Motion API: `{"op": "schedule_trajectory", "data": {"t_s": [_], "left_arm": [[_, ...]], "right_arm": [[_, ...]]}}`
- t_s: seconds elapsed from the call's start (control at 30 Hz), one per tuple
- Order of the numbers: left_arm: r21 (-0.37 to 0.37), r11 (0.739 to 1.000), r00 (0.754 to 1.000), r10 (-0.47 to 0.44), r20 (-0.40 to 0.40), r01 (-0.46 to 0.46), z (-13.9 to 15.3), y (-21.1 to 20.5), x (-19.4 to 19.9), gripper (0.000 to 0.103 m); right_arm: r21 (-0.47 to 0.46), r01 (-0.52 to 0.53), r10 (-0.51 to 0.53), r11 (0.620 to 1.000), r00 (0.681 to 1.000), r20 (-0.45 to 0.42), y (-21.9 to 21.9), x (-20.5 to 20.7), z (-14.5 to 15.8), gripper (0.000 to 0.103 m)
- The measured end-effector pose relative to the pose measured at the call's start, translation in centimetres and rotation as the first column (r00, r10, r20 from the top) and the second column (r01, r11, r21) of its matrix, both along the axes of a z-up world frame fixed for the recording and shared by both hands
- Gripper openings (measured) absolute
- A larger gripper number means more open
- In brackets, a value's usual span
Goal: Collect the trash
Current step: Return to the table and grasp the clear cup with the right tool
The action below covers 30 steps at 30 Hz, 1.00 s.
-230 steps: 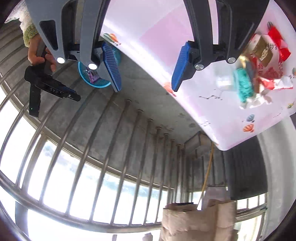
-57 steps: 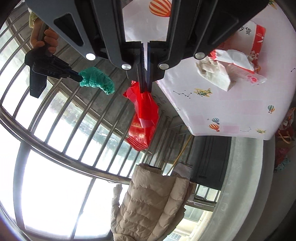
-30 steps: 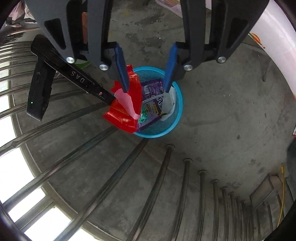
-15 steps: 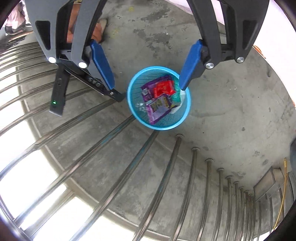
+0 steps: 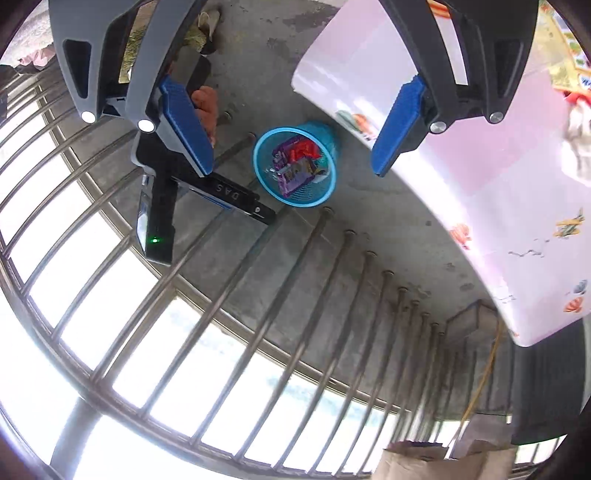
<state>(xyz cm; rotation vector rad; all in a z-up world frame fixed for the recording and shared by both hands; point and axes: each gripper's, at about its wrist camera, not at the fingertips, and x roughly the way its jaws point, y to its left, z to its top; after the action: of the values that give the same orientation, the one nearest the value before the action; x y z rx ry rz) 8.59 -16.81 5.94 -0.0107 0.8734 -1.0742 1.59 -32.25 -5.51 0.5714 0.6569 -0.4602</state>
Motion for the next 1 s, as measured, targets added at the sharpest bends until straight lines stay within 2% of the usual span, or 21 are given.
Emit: {"op": "schedule_trajectory", "data": {"t_s": [0.1, 0.17, 0.33, 0.43, 0.5, 0.6, 0.73, 0.83, 1.0], "left_arm": [[-0.02, 0.992, 0.991, 0.127, 0.048, -0.126, 0.6, 6.8, -0.5, 0.085], [-0.04, 0.979, 0.977, 0.203, 0.069, -0.2, 0.7, 11.2, -0.8, 0.085], [-0.083, 0.912, 0.909, 0.409, 0.085, -0.402, -0.3, 21.2, -1.7, 0.085], [-0.1, 0.873, 0.873, 0.484, 0.063, -0.477, -1.9, 24.8, -1.9, 0.085], [-0.11, 0.861, 0.863, 0.504, 0.041, -0.497, -3.0, 25.8, -1.8, 0.085], [-0.105, 0.854, 0.856, 0.516, 0.034, -0.51, -4.3, 26.1, -1.4, 0.085], [-0.086, 0.864, 0.865, 0.5, 0.028, -0.497, -5.9, 25.0, -0.6, 0.073], [-0.086, 0.867, 0.871, 0.492, -0.005, -0.49, -6.9, 24.3, 0.2, 0.062], [-0.076, 0.876, 0.879, 0.477, -0.015, -0.476, -7.9, 23.6, 1.0, 0.047]], "right_arm": [[0.026, -0.141, 0.14, 0.99, 0.989, 0.037, 3.3, 1.7, 1.2, 0.086], [0.034, -0.239, 0.236, 0.97, 0.969, 0.065, 5.6, 2.5, 1.8, 0.086], [0.102, -0.439, 0.432, 0.893, 0.898, 0.086, 10.8, 4.7, 2.4, 0.086], [0.147, -0.515, 0.509, 0.844, 0.857, 0.08, 13.4, 5.8, 2.0, 0.086], [0.186, -0.551, 0.546, 0.814, 0.834, 0.08, 14.8, 6.4, 1.7, 0.086], [0.215, -0.573, 0.572, 0.791, 0.817, 0.075, 16.6, 7.5, 1.5, 0.084], [0.224, -0.608, 0.612, 0.762, 0.789, 0.056, 19.0, 8.5, 1.1, 0.083], [0.258, -0.631, 0.644, 0.732, 0.764, 0.039, 20.2, 9.1, 0.1, 0.083], [0.305, -0.661, 0.691, 0.686, 0.723, 0.013, 21.8, 10.1, -1.1, 0.083]]}}
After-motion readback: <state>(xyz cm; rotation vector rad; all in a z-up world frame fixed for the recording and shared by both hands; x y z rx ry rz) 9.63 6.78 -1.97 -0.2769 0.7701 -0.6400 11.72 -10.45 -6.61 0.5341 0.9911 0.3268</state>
